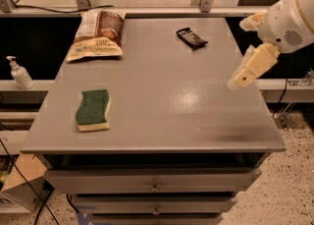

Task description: Move rxbar chocolate near sponge

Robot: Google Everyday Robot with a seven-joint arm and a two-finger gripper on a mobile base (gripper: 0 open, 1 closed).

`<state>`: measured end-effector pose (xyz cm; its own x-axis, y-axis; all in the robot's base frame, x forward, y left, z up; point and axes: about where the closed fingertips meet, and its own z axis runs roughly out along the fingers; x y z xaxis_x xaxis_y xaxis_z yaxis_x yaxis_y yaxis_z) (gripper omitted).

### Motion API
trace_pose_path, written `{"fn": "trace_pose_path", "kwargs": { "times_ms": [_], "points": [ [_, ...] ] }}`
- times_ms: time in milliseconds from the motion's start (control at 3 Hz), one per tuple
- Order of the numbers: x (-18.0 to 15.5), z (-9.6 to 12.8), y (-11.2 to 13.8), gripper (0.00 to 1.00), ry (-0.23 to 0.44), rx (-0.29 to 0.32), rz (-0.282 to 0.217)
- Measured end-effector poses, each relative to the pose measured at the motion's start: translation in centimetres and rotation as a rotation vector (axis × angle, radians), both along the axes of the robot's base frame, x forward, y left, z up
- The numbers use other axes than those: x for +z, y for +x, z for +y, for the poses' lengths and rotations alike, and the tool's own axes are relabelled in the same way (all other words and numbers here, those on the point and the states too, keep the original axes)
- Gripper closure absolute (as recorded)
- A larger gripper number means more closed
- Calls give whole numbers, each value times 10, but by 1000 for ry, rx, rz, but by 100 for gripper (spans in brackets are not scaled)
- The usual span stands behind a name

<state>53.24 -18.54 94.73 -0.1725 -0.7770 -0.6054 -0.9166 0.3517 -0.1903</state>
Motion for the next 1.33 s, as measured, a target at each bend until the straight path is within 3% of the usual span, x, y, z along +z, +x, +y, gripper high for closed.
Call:
{"fn": "trace_pose_path", "kwargs": {
  "times_ms": [333,667,1000,1333],
  "points": [
    [0,19,43,0,93,4,-64],
    [-7,38,88,0,154,28,-87],
    [-8,39,95,0,163,30,-91],
    [-18,40,100,0,169,-17,-93]
  ]
}}
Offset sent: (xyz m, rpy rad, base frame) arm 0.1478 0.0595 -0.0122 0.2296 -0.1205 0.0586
